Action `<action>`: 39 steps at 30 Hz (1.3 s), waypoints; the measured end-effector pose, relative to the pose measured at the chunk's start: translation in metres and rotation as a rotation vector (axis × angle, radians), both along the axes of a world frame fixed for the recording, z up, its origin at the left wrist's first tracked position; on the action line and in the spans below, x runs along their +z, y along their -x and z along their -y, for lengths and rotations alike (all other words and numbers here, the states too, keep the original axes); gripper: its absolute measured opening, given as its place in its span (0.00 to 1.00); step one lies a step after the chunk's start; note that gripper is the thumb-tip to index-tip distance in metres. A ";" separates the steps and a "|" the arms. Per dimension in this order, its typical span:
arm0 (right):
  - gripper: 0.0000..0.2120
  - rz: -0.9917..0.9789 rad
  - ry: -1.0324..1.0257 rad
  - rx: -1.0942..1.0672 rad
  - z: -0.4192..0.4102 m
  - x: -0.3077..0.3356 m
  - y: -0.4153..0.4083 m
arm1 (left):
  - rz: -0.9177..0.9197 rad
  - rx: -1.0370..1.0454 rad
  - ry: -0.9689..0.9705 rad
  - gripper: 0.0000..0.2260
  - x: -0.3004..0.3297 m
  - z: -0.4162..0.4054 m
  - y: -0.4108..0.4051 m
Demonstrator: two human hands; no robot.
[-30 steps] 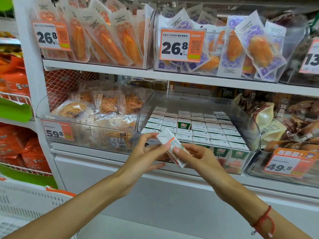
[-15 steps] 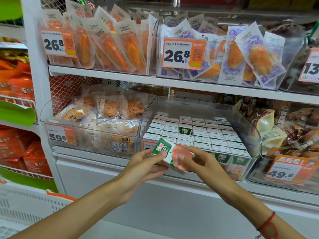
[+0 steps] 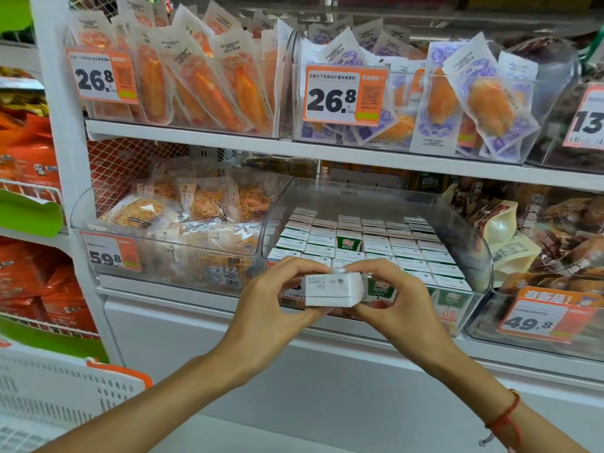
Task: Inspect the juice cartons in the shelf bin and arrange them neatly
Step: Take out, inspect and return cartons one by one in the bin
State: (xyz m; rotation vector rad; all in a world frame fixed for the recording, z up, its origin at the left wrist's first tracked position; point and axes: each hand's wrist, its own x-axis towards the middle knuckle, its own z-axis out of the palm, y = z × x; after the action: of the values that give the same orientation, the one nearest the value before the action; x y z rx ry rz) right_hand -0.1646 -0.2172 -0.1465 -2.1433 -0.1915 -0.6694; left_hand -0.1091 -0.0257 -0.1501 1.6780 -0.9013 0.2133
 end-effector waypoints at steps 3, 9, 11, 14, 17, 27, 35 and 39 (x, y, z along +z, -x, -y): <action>0.21 0.113 0.137 -0.074 -0.001 0.003 0.000 | 0.084 0.057 0.035 0.23 -0.001 0.000 -0.001; 0.23 0.273 0.345 -0.118 0.003 0.001 -0.006 | 0.321 0.123 -0.075 0.27 -0.003 -0.004 -0.007; 0.23 0.299 0.399 -0.116 0.008 -0.001 -0.011 | 0.362 0.137 -0.108 0.25 -0.004 -0.005 -0.012; 0.23 0.219 0.454 -0.185 0.018 -0.007 -0.021 | 0.332 0.156 -0.105 0.27 -0.007 -0.003 -0.021; 0.24 0.021 0.479 -0.392 0.040 -0.012 -0.028 | 0.236 0.165 -0.035 0.26 -0.004 0.012 -0.033; 0.39 -0.174 0.689 -0.525 0.063 -0.023 -0.031 | 0.308 0.280 -0.293 0.21 0.027 0.084 -0.103; 0.38 -0.169 0.675 -0.525 0.066 -0.022 -0.034 | 0.306 0.185 -0.739 0.22 0.070 0.103 -0.134; 0.37 -0.154 0.666 -0.528 0.065 -0.023 -0.033 | 0.384 0.086 -0.938 0.22 0.086 0.111 -0.140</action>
State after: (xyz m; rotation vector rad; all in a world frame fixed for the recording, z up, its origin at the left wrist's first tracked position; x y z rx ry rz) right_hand -0.1320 -0.2822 -0.1694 -2.9182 0.2914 -0.8061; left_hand 0.0308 -0.1365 -0.0638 2.6006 -1.3353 0.1837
